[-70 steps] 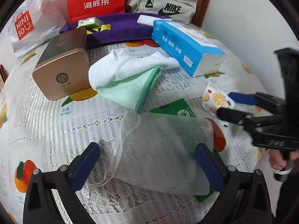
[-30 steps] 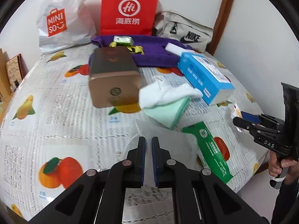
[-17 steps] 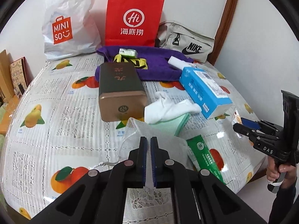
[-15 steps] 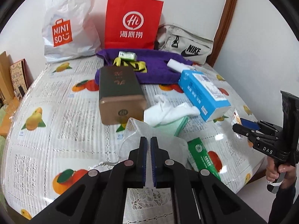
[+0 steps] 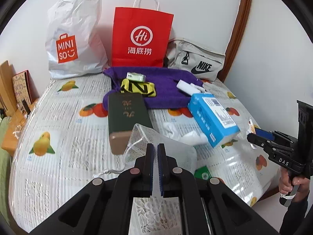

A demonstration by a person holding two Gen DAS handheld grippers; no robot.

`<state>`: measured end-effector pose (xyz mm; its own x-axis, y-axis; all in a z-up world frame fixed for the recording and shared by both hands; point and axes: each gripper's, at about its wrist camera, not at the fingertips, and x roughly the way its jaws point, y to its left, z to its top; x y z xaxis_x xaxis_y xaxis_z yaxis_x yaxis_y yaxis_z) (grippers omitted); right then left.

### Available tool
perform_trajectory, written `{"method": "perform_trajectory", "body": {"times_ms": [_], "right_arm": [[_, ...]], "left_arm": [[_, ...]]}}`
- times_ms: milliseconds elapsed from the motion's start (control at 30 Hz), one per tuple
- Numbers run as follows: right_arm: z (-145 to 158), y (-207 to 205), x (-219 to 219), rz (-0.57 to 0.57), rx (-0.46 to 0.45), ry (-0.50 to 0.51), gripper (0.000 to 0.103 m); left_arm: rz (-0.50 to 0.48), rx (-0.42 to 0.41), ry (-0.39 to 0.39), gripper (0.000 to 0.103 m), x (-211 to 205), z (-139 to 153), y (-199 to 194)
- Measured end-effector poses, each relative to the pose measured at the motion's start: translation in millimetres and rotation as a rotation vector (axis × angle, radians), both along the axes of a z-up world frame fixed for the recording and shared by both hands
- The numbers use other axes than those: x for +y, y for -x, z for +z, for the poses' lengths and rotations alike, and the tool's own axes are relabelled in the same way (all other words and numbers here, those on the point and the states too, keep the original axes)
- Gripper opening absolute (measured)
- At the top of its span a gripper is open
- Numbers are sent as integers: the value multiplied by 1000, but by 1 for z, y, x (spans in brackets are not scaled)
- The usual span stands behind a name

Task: Organize soft objects
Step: 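Grasp the clear plastic bag with the left gripper while the right carries the snack packet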

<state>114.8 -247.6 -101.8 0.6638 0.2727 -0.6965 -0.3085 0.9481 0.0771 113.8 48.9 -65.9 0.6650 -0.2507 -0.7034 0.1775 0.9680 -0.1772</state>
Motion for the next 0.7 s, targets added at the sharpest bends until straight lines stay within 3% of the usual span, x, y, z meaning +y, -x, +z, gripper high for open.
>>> {"method": "perform_trajectory", "body": {"times_ms": [700], "right_arm": [[31, -73, 8, 16, -38, -8, 37]], "left_arm": [[48, -24, 0, 5, 4, 33, -64]]}}
